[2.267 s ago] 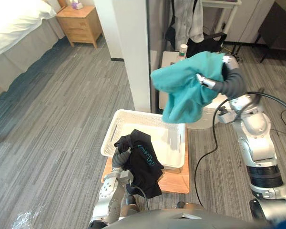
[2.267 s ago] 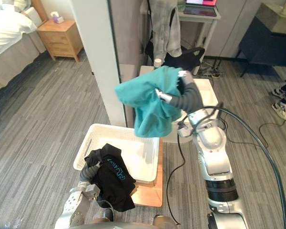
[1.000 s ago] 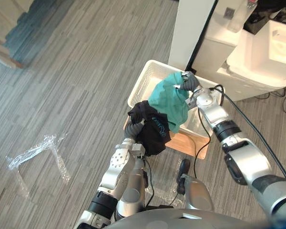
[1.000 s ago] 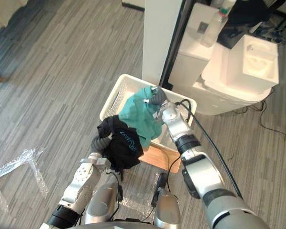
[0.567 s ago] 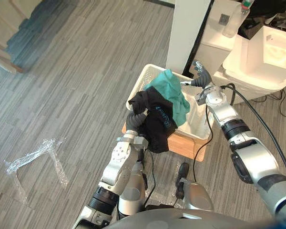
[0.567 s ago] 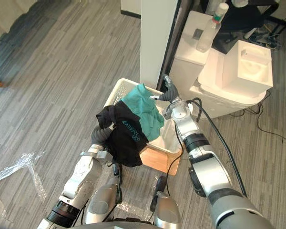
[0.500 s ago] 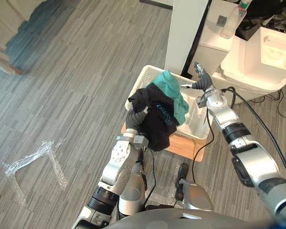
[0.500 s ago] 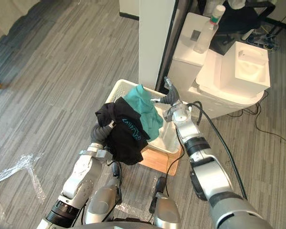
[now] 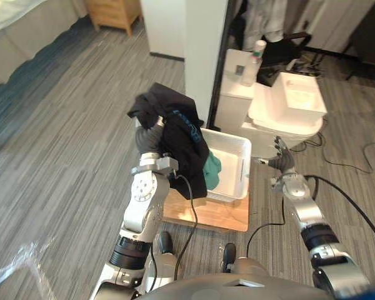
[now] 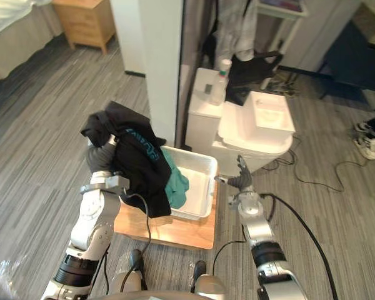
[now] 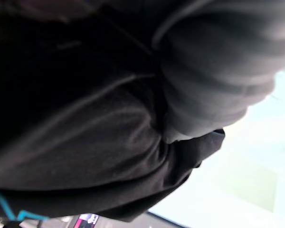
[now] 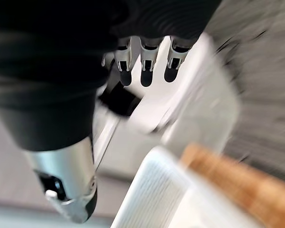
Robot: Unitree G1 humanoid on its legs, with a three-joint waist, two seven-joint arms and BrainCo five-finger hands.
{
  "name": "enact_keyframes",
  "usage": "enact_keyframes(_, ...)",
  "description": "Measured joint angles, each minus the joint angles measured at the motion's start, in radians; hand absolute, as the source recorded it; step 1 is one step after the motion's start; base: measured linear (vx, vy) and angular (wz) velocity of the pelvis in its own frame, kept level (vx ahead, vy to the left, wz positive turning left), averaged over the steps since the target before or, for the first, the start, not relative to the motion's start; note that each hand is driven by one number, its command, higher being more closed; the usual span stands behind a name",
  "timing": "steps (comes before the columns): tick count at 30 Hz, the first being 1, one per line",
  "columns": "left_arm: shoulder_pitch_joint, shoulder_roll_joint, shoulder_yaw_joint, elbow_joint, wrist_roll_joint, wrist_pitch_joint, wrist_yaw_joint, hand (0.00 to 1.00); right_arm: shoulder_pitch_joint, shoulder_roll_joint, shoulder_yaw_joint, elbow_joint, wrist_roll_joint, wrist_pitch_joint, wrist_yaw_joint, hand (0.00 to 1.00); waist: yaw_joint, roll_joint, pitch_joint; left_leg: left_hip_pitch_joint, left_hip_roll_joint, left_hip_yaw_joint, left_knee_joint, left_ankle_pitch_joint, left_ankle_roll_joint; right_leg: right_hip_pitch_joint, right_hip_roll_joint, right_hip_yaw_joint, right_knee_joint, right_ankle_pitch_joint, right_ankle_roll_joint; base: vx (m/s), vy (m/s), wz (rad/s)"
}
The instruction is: Tidy the bed and pick cloth on bed and put in laundry
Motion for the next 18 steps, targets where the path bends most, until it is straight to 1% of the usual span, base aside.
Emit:
enact_keyframes(2,-0.036,0.004,0.039,0.056,0.051,0.004,0.035,1.0,0.086,0.0,-0.079,-0.07,0.0,0.0,-0.018,0.0,-0.03,0.013,-0.02,0.01,0.004,0.022,0.0,-0.002,-0.001,-0.002,0.005,0.028,-0.007,0.0,0.001,-0.04,-0.029,-0.37)
enact_keyframes(3,-0.057,0.01,0.062,0.087,0.054,0.012,0.045,1.0,0.112,-0.001,-0.11,-0.094,0.0,0.0,-0.02,0.0,-0.04,0.017,-0.024,0.014,0.004,0.034,0.0,-0.004,0.0,-0.008,0.007,0.037,-0.009,0.0,0.002,-0.03,-0.001,-0.32)
enact_keyframes(4,-0.069,0.016,0.079,0.104,0.061,0.02,0.052,1.0,0.126,-0.002,-0.127,-0.107,0.0,0.0,-0.02,0.0,-0.047,0.017,-0.025,0.02,0.005,0.039,0.0,-0.005,0.0,-0.009,0.009,0.047,-0.009,0.001,0.002,-0.03,0.001,-0.41)
enact_keyframes(5,-0.086,0.034,0.11,0.139,0.083,0.027,0.059,1.0,0.147,-0.002,-0.153,-0.116,0.0,0.0,-0.017,0.0,-0.062,0.017,-0.028,0.028,0.01,0.057,0.0,-0.008,0.0,-0.01,0.013,0.061,-0.01,0.003,0.002,-0.02,-0.005,-0.41)
enact_keyframes(6,-0.103,0.061,0.119,0.178,0.09,0.033,0.064,1.0,0.178,-0.003,-0.18,-0.122,0.0,0.002,-0.013,0.0,-0.077,0.014,-0.042,0.027,0.017,0.066,0.0,-0.009,-0.001,-0.019,0.016,0.077,-0.01,0.005,0.003,0.0,-0.023,-0.35)
enact_keyframes(9,-0.121,0.105,0.139,0.253,0.129,0.046,0.064,1.0,0.232,-0.003,-0.222,-0.122,0.002,0.013,0.006,0.0,-0.095,0.008,-0.06,0.029,0.02,0.093,0.0,-0.012,-0.006,-0.035,0.02,0.106,-0.008,0.008,0.004,0.03,-0.018,-0.32)
enact_keyframes(10,-0.123,0.123,0.144,0.288,0.138,0.048,0.063,1.0,0.251,-0.003,-0.237,-0.12,0.004,0.019,0.016,0.0,-0.111,0.005,-0.062,0.032,0.02,0.107,0.0,-0.014,-0.009,-0.035,0.019,0.113,-0.009,0.013,0.003,0.05,-0.006,-0.3)
enact_keyframes(13,-0.131,0.14,0.156,0.392,0.209,0.063,0.059,1.0,0.303,-0.003,-0.258,-0.099,0.016,0.02,0.054,0.0,-0.131,0.004,-0.069,0.047,0.017,0.134,0.0,-0.023,-0.014,-0.039,0.018,0.143,-0.008,0.017,0.005,0.05,0.002,-0.28)
enact_keyframes(15,-0.131,0.155,0.156,0.435,0.261,0.073,0.057,1.0,0.324,-0.002,-0.258,-0.068,0.04,0.022,0.079,0.0,-0.137,0.004,-0.073,0.048,0.016,0.149,0.0,-0.026,-0.015,-0.05,0.018,0.161,-0.006,0.02,0.005,0.06,0.006,-0.3)
enact_keyframes(17,-0.131,0.172,0.152,0.48,0.333,0.108,0.048,1.0,0.352,0.0,-0.263,-0.01,0.042,0.034,0.115,0.0,-0.142,0.006,-0.072,0.06,0.008,0.167,0.0,-0.03,-0.013,-0.051,0.022,0.166,-0.002,0.02,0.006,0.06,0.001,-0.22)
enact_keyframes(18,-0.131,0.172,0.151,0.491,0.348,0.114,0.046,1.0,0.361,0.0,-0.267,0.006,0.041,0.036,0.125,0.0,-0.143,0.008,-0.074,0.061,0.007,0.168,0.0,-0.033,-0.012,-0.051,0.022,0.166,0.0,0.017,0.006,0.08,-0.002,-0.05)
